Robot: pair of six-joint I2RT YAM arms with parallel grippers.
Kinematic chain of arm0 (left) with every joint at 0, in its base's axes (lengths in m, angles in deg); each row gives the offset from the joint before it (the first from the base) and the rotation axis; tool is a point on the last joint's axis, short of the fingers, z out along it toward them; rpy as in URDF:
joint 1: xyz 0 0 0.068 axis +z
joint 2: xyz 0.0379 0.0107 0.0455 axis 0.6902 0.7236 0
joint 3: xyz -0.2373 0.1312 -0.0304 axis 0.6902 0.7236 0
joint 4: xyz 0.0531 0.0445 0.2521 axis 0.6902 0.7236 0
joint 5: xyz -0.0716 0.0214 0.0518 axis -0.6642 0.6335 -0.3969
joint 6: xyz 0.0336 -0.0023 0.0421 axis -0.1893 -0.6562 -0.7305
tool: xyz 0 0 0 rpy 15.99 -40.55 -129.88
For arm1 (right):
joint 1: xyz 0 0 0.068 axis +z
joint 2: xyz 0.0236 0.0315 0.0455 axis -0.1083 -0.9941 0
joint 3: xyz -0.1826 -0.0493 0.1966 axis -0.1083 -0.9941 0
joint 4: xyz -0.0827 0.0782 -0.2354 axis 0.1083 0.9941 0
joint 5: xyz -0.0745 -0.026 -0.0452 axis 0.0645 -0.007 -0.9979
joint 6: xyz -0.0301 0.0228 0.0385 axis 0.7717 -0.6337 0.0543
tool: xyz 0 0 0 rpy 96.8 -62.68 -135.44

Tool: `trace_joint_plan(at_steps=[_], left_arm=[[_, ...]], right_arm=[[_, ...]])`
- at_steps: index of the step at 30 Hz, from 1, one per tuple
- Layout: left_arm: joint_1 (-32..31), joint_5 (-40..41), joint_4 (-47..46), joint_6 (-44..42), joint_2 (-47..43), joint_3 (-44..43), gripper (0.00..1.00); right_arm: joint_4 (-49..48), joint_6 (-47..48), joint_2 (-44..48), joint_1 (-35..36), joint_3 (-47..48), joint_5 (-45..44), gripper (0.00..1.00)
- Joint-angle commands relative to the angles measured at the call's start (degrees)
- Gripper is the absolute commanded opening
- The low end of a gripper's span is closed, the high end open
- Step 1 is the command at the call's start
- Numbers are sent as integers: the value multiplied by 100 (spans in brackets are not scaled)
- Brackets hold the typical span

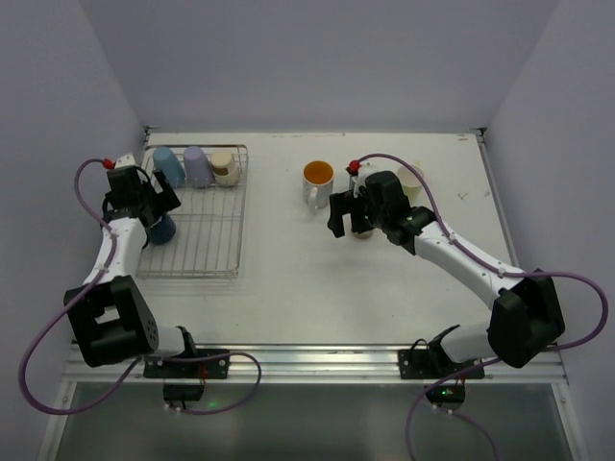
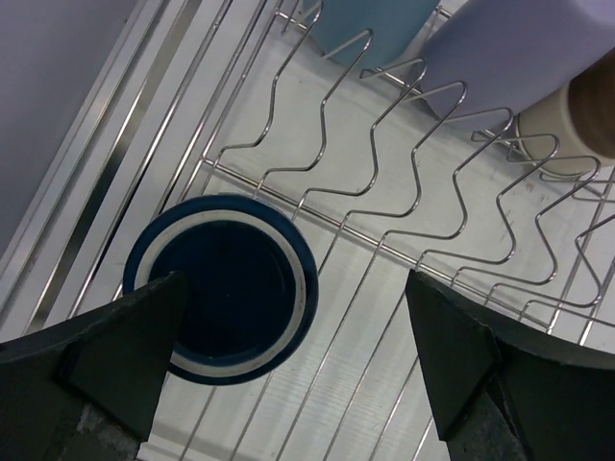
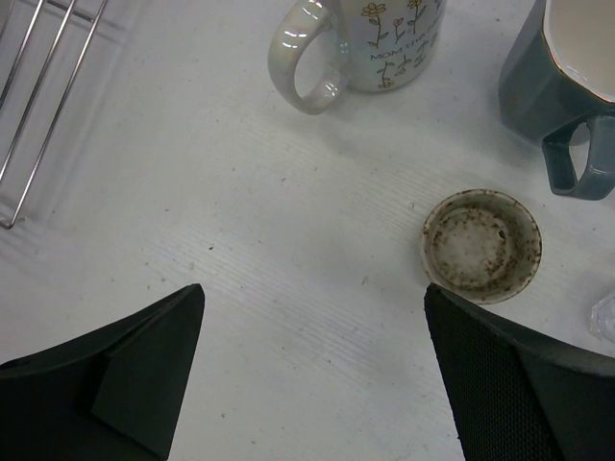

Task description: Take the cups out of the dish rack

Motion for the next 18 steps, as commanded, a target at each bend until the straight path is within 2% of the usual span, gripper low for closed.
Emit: trace_joint_plan(at_steps=[1,4,12,18], left_arm=[[141,-402,66,-648,149,-304,100],[177,-44,198,-746,238,-322,100],[203,591,-127,-728,-456,-23,100],[212,802,23,-596,-184,117,100]], right_arm=[[-156,-28,53,-8,-23,156,99],[-155,-19,80,1,-32,191,99],[-191,-54,54,1,-14,394,99],[-191,-45,89,-8,-32,385,99]])
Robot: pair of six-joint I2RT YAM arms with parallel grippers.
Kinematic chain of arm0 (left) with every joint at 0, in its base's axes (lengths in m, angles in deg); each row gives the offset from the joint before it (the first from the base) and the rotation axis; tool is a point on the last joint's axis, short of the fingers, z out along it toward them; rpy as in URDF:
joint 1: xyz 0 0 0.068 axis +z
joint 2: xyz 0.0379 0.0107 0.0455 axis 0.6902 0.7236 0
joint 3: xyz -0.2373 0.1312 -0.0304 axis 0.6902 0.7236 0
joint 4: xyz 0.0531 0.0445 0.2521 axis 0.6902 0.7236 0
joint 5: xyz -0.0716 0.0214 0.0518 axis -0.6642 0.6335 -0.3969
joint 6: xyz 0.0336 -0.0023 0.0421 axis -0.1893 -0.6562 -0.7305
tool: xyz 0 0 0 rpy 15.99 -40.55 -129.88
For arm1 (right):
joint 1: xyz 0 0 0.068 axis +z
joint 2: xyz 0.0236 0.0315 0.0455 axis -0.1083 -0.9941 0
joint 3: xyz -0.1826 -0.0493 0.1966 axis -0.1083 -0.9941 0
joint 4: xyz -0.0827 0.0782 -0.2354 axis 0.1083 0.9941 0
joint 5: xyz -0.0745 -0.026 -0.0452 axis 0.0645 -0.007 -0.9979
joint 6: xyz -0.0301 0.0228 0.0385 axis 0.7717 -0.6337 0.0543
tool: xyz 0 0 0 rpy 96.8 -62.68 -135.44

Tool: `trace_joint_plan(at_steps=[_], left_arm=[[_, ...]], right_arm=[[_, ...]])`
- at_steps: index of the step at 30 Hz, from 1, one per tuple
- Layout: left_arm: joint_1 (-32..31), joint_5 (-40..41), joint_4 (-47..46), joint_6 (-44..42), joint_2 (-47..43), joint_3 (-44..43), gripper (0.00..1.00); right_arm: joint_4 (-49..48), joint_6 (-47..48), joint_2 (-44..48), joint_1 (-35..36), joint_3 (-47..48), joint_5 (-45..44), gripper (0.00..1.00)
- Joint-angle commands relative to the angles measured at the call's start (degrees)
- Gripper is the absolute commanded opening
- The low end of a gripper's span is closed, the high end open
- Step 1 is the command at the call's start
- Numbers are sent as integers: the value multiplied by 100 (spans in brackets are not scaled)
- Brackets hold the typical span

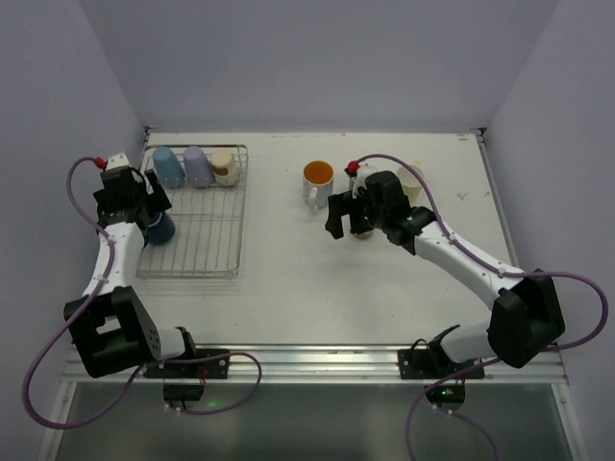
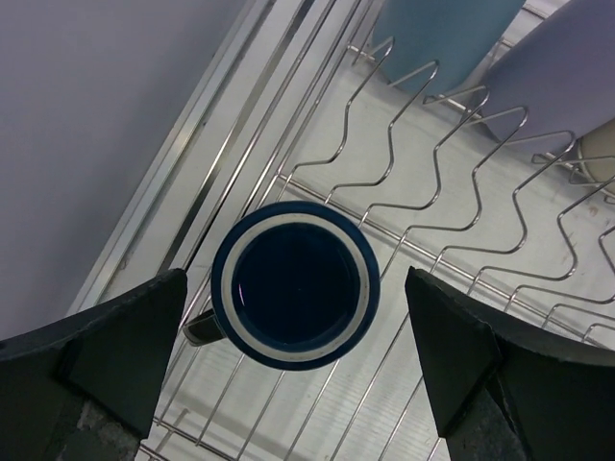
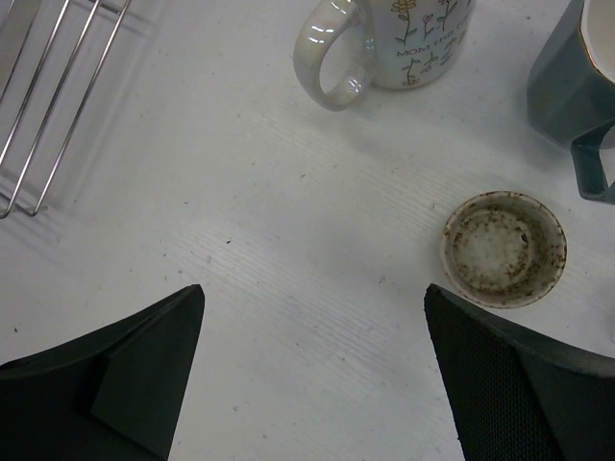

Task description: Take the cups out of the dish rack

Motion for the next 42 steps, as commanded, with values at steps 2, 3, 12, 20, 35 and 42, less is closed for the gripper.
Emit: trace_joint_plan(at_steps=[2,3,12,20,35,42], left_arm=[[79,262,-120,-65,174,194,100],[79,227,-86,-74,244,168,100],[79,-10,-173,13,763,-43,100],[52,-344,-630,268,711,370,76],[-150,-1653,-1069,1420,-1845,1363,17],[-457,-2750,-1332,2156,-2865,1591,14]], right_arm=[[-182,-30,71,-8,-21,123,99],[-182,-39,71,-8,-21,123,99],[-199,-56,54,-8,-12,201,99],[-226,-91,45,9,-12,237,99],[-1842,-1409,1722,106,-872,1607,99],[-2711,-2111,2022,334,-1049,1986,99]])
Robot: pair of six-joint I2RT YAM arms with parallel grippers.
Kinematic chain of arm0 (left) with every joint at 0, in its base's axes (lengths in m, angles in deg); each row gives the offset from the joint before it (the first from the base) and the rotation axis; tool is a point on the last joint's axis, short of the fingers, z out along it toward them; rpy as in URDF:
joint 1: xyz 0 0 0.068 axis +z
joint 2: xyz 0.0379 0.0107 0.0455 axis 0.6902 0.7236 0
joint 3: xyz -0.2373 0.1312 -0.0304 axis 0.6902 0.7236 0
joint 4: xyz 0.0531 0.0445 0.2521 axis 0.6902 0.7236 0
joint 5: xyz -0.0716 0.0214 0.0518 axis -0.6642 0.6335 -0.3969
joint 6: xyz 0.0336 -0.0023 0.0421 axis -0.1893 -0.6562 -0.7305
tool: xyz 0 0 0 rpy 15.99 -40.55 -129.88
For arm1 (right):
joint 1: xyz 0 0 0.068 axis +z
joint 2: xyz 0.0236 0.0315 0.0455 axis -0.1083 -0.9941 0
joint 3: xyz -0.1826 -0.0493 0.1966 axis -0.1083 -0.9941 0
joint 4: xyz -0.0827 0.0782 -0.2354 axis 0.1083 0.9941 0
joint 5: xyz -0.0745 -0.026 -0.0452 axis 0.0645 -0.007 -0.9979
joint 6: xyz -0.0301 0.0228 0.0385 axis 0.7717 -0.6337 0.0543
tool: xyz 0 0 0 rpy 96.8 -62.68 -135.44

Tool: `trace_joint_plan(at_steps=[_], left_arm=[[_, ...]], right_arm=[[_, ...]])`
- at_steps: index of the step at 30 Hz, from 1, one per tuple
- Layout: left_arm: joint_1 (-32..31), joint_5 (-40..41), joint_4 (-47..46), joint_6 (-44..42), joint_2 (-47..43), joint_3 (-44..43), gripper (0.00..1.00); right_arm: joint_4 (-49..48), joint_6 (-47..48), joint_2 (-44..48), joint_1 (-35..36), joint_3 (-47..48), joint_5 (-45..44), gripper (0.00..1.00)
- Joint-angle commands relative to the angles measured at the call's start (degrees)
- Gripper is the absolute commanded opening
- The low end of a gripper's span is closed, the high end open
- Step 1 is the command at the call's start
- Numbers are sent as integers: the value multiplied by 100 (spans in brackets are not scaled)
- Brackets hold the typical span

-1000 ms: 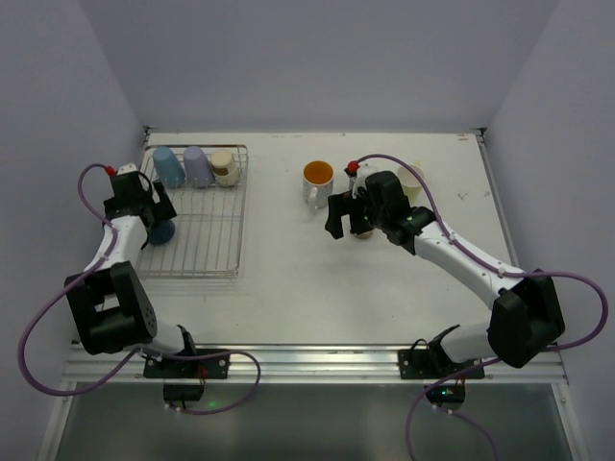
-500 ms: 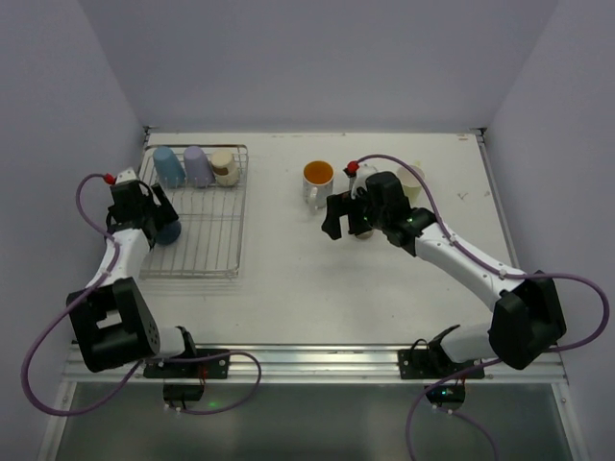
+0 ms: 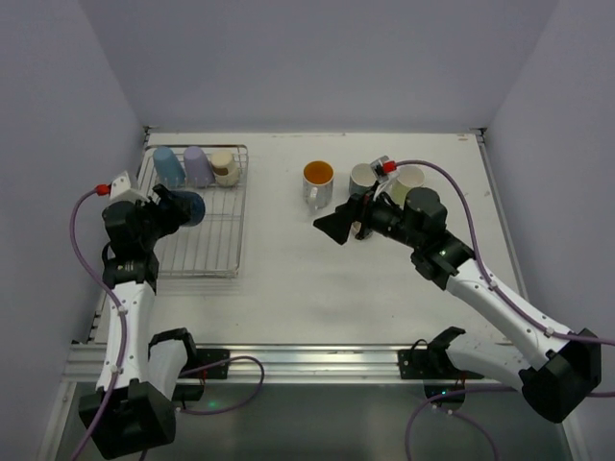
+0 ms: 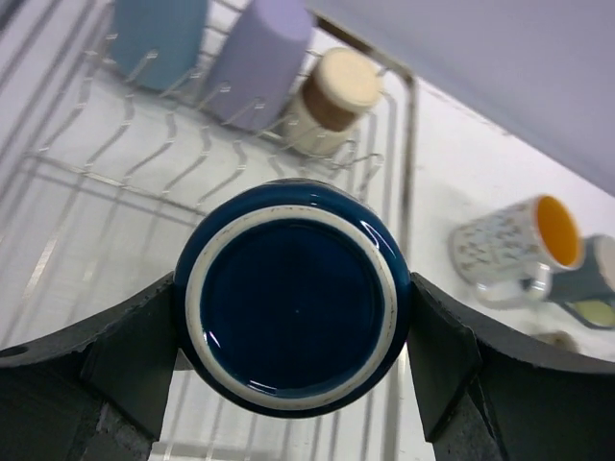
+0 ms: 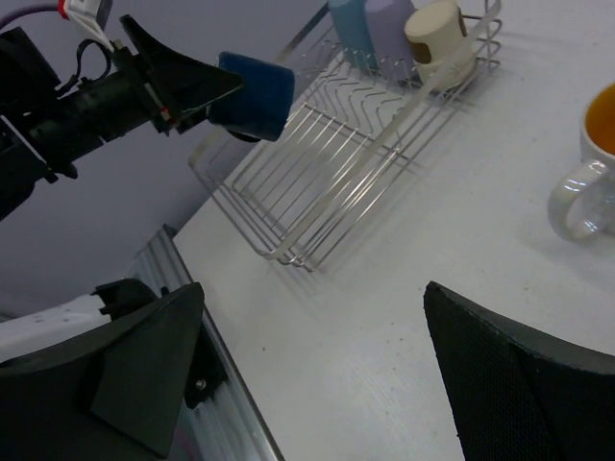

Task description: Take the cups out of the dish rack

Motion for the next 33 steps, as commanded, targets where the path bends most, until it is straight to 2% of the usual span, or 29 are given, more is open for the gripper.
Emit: trace_joint_plan(at_steps=[1,4,7,8,9,12,16,17,23,28,33], left_arm=[[-204,-1213,-883,791,-409,92,14],[-520,-2214,-1743,1547,-752,364,13],[-950,-2672,-2639,2320,-980,672,13],[-1012,-2778,-3189,2566,-1016,786,13],[-1109,-2867,-3491,3047,-1051,996,12],[-1214,-3175,-4415,3787,-1104,1295,11],[-1408,-3421,-5145,4264,-999,1446,10],[-1617,-3430,-5390,4386,-947,1490,10],[-2076,-3360,-5621,4327,-665,1481,10],[-2208,-3307,-5735,4344,-560,1569,10],[-2445,-3193,-5797,4379,-630,1648,11]], right_arm=[[-953,-628,66,299,-185,290,99],[-1682,-1006,5,624,-414,132,97],[-2351,-1288,-240,845,-634,-44,92],[-2517,-1341,-320,880,-660,-44,89],[-2745,-1393,-416,898,-669,-44,88],[-2975,-1446,-733,916,-634,-36,88],[-3160,-1499,-1067,916,-468,140,88],[-3195,-1517,-1163,916,-424,184,88],[-3547,-1605,-1270,1091,-248,395,84],[-3670,-1640,-1252,1197,-230,342,79],[-3898,-1842,-1568,1302,7,483,65]])
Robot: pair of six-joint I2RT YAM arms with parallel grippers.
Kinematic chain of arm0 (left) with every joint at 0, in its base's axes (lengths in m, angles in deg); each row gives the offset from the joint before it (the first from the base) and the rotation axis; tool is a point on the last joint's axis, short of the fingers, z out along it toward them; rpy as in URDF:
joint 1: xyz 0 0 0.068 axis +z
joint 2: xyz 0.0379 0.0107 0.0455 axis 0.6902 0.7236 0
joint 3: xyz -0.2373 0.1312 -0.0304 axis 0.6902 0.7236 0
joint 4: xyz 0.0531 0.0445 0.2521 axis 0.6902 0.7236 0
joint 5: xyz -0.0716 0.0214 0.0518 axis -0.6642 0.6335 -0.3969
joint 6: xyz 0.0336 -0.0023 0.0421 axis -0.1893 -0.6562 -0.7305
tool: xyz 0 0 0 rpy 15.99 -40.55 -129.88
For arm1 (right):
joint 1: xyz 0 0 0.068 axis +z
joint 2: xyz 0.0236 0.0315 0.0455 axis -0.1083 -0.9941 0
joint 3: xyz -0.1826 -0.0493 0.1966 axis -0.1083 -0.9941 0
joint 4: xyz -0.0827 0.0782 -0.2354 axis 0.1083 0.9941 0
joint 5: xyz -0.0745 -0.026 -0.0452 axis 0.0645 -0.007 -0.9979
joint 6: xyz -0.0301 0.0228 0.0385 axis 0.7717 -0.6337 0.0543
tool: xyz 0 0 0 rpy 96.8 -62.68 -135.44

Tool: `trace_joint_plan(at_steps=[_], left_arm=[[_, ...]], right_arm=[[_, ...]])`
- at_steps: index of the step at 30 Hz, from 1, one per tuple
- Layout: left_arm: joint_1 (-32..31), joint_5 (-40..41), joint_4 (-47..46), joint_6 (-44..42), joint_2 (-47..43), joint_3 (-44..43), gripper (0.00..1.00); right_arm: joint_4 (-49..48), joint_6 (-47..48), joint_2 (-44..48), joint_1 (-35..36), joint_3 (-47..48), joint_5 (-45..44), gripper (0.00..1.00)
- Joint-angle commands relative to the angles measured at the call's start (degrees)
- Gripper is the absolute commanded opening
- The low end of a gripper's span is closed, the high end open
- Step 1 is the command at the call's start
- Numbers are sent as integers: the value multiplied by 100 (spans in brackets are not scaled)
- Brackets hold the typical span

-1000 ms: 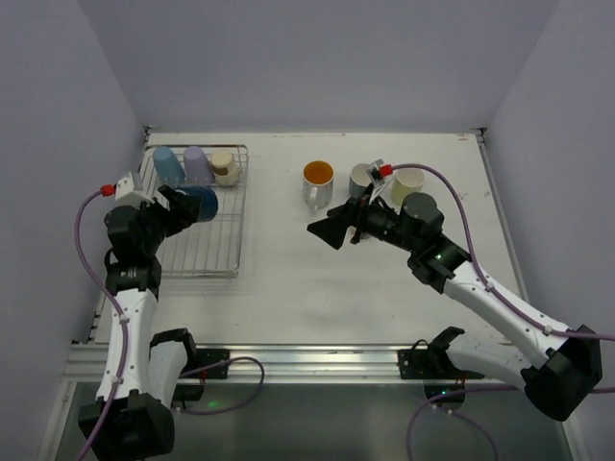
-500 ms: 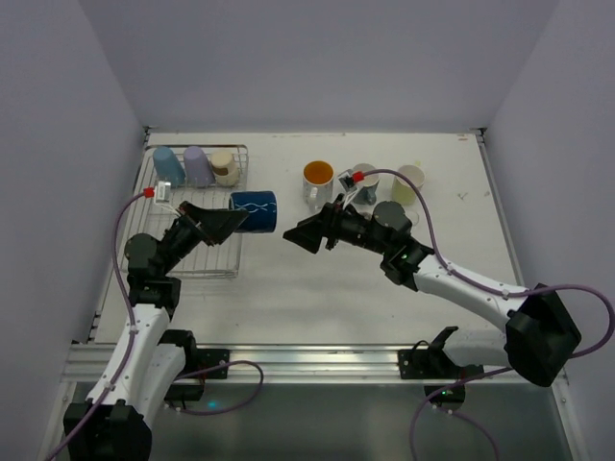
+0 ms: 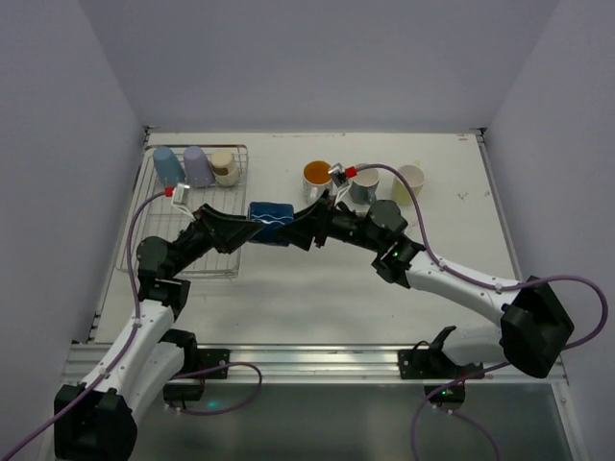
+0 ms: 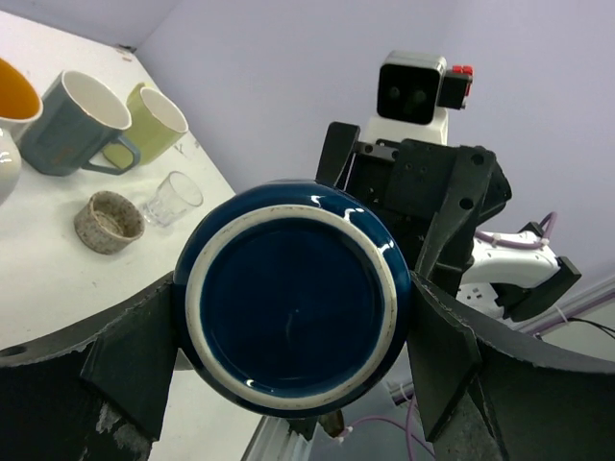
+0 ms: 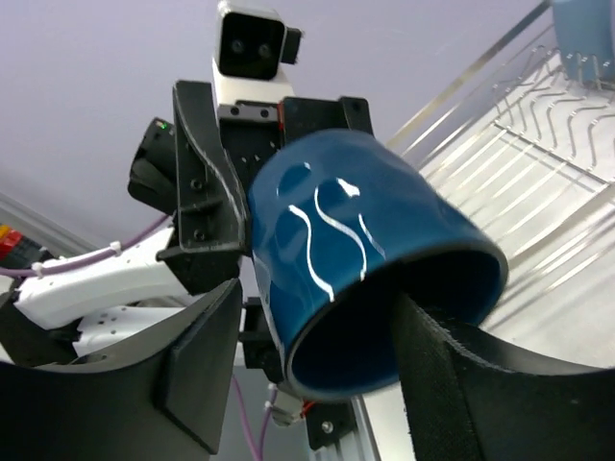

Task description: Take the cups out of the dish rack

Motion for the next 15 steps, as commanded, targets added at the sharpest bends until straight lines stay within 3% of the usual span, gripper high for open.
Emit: trace_joint_plan(at_steps=[1,3,5,6,7,8,10,12,13,15], left_arm=[[-155,134,-697,198,-144,-59,13],[-190,134,-689,189,-162,-24,18],[-199,134,-636,163,-206,29,33],[-199,134,-575,119,-232,38,42],[-199,143,-505,66,-285,29,62],[-199,143,-234,-152,-311,-58,71],[-199,230,310,-573,-425,-268,91],[-199,397,1557,-1504,-539,-786,100],[-199,702,2484,-1864,-575,-980,100],[-199,1178,3429,-3050,-645,-1604,100]], right_arm=[[-607,-170,-279,85,407,131,63],[-800,-275,-358,137,452,149,50],[-880,-328,-403,147,443,131,36],[-906,-355,-394,147,417,96,18],[-880,-355,-377,155,382,70,8],[-793,-355,-324,147,381,52,0],[-249,-162,-245,147,399,-44,0],[375,162,-52,147,364,-141,0],[647,294,18,147,381,-289,0],[1867,839,159,147,504,-571,0]])
